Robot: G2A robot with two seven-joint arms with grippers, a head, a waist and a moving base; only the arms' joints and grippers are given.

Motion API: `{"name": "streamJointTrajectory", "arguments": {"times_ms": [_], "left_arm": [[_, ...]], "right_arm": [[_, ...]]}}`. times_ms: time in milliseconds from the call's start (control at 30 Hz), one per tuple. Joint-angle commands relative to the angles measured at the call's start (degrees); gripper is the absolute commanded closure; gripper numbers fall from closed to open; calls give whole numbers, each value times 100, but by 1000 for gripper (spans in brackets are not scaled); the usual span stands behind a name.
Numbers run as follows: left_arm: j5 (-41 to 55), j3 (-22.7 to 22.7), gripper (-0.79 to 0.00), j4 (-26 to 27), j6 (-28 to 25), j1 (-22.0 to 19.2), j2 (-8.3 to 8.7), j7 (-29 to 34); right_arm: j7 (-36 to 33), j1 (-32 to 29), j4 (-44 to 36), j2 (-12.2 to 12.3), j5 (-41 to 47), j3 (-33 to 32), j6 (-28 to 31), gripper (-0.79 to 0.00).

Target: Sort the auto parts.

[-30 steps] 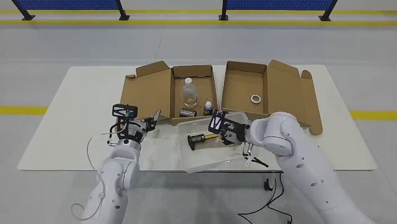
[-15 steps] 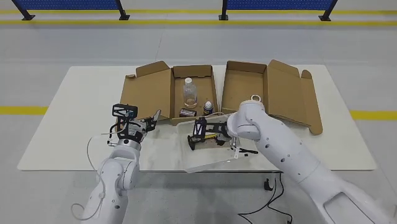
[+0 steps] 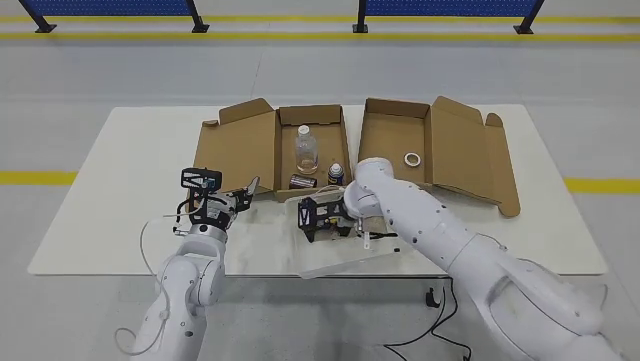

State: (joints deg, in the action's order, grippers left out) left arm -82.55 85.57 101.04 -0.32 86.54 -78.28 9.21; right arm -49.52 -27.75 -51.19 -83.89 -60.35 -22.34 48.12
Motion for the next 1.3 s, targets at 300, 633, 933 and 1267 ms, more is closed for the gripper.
{"name": "streamJointTrajectory", "arguments": {"times_ms": [300,633,933,1267], "left_arm": [[0,0,-785,0,0,0,0,0],[0,0,-785,0,0,0,0,0],[0,0,-785,0,0,0,0,0],[0,0,-785,0,0,0,0,0]], "right_arm": [[392,262,1090,-520,50,332,315,-610],[599,404,1755,-860,58,467,535,-496],[531,492,2175,-1076,105,518,663,-400],[126,519,2403,-1186,493,469,791,-372]]}}
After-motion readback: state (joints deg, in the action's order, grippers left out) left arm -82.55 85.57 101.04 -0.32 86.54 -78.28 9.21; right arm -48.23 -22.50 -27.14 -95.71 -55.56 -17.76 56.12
